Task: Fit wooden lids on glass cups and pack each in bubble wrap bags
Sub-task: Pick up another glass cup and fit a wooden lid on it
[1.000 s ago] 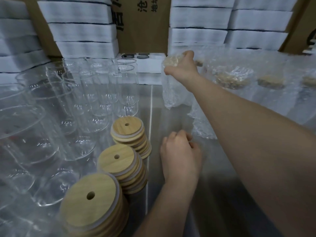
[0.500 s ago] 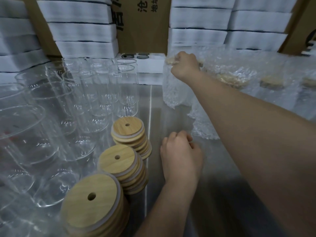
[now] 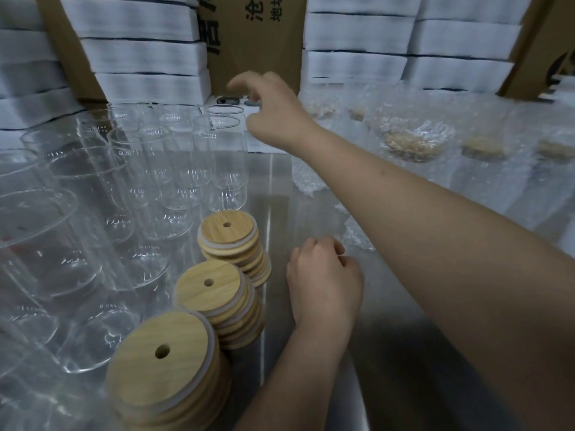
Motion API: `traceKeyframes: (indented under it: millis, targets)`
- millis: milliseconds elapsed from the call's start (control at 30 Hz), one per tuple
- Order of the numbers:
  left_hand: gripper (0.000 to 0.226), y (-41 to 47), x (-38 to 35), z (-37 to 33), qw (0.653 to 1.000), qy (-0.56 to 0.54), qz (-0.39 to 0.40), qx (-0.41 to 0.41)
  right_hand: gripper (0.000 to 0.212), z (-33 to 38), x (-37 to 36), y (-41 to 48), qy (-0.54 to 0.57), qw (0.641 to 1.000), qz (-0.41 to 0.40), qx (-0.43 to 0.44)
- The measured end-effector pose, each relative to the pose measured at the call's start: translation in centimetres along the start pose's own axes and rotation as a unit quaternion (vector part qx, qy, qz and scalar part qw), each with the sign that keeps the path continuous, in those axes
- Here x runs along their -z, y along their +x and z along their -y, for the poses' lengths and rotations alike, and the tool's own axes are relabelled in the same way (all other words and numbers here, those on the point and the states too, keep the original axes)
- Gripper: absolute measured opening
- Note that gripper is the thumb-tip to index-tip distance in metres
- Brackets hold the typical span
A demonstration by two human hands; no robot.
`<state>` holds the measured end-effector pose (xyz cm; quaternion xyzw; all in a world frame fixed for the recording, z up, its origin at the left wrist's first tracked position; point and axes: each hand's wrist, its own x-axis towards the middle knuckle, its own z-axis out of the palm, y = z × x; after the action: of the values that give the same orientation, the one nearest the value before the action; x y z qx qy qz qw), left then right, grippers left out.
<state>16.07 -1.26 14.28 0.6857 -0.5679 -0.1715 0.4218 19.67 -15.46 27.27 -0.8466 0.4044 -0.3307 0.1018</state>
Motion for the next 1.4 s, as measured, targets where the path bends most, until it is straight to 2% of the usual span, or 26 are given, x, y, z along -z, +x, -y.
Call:
traceKeyframes:
  millis: [100, 200, 333, 467, 533, 633, 733, 833, 933, 1000, 1100, 1167, 1233, 1367, 1400]
  targets:
    - [0.018, -0.1, 0.1, -0.1, 1.000, 0.009, 0.007, -0.011, 0.039, 1.5, -1.2, -0.7, 0.032, 0.996, 0.081, -0.015]
    - [0.018, 0.1, 0.1, 0.1, 0.999, 0.041, 0.015, -0.023, 0.020, 1.6, -2.1, -1.0, 0.019, 0.995, 0.096, -0.022]
    - [0.011, 0.3, 0.1, 0.4, 0.997, 0.065, 0.015, -0.043, 0.025, 1.0, -2.9, -1.4, 0.022, 0.998, 0.055, -0.012]
    - [0.011, 0.2, 0.1, 0.2, 0.999, -0.037, -0.013, 0.012, 0.027, 0.2, -3.2, -2.3, 0.058, 0.997, 0.040, -0.031]
    - [0.018, 0.2, 0.1, 0.2, 0.994, -0.100, -0.040, 0.032, 0.027, -0.1, -2.8, -3.1, 0.085, 0.995, 0.004, -0.042]
    - [0.034, 0.2, 0.0, 0.3, 0.986, -0.140, -0.077, 0.048, 0.027, 0.0, -1.2, -5.0, 0.162, 0.982, -0.089, -0.045]
    - [0.056, 0.3, 0.0, 0.3, 0.976, -0.189, -0.095, 0.055, 0.035, 0.5, 1.7, -7.8, 0.208, 0.958, -0.197, 0.013]
    - [0.073, 0.2, 0.3, 0.2, 0.958, -0.258, -0.109, 0.059, 0.047, 1.0, 4.6, -11.4, 0.238, 0.926, -0.291, 0.034]
    - [0.064, 0.2, 0.5, 0.2, 0.926, -0.351, -0.133, 0.044, 0.056, 1.0, 6.6, -15.4, 0.263, 0.892, -0.366, 0.023]
    - [0.048, 0.5, 0.6, 0.3, 0.896, -0.420, -0.136, 0.040, 0.059, 0.6, 7.6, -17.7, 0.275, 0.879, -0.390, 0.003]
    - [0.027, 0.6, 0.6, 0.4, 0.866, -0.493, -0.081, 0.011, 0.061, -0.3, 7.6, -20.5, 0.292, 0.874, -0.380, -0.072]
    - [0.030, 0.3, 0.5, 0.2, 0.854, -0.521, 0.001, -0.006, 0.064, -1.0, 6.9, -22.1, 0.305, 0.873, -0.361, -0.122]
    - [0.045, 0.1, 0.6, 0.1, 0.845, -0.526, 0.099, -0.011, 0.068, -1.7, 5.7, -23.2, 0.315, 0.872, -0.341, -0.154]
    - [0.105, -0.1, 0.6, -0.1, 0.827, -0.499, 0.261, -0.006, 0.067, -2.6, 4.0, -23.8, 0.320, 0.875, -0.314, -0.182]
    - [0.113, -0.1, 0.6, -0.1, 0.818, -0.499, 0.286, -0.007, 0.070, -2.8, 3.7, -23.7, 0.319, 0.877, -0.306, -0.189]
